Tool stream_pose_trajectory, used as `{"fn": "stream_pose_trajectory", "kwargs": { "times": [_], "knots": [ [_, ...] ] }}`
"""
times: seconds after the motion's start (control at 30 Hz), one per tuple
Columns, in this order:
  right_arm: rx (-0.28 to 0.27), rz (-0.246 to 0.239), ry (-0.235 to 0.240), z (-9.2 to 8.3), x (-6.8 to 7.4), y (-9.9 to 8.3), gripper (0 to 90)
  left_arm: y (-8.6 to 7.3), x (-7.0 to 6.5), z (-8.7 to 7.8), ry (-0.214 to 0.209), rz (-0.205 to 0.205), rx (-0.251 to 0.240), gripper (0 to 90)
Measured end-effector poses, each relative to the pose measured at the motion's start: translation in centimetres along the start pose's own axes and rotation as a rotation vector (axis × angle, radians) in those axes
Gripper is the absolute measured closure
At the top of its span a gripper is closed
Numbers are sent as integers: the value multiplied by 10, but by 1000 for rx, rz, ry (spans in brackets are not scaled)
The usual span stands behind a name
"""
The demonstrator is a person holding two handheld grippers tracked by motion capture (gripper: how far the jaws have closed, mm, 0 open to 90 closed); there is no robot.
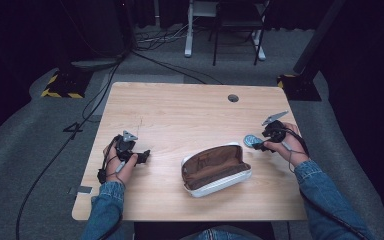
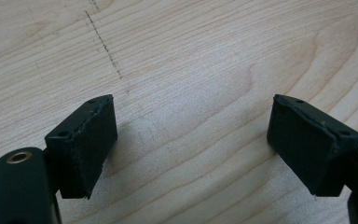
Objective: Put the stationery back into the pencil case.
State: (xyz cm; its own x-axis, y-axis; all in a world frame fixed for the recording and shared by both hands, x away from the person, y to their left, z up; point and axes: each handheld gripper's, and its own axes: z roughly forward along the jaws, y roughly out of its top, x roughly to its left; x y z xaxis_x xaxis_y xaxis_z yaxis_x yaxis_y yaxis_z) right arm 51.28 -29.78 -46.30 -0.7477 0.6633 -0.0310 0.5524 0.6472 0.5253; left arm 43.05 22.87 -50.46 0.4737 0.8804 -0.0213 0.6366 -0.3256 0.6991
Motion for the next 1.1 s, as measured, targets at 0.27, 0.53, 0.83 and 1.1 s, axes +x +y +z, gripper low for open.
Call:
{"fn": "stream_pose_trajectory", "kwargs": {
  "times": [0.27, 0.53, 0.83, 1.1],
  "knots": [
    [22, -9, 11, 13, 2, 6, 246, 0, 0, 0, -2, -3, -1, 162],
    [41, 8, 24, 21, 4, 7, 280, 0, 0, 0, -3, -4, -1, 161],
    [61, 43, 19, 18, 5, 7, 393, 0, 0, 0, -2, -4, -1, 161],
    [98, 60, 9, 15, 7, 10, 492, 0, 0, 0, -2, -4, -1, 161]
  ]
}}
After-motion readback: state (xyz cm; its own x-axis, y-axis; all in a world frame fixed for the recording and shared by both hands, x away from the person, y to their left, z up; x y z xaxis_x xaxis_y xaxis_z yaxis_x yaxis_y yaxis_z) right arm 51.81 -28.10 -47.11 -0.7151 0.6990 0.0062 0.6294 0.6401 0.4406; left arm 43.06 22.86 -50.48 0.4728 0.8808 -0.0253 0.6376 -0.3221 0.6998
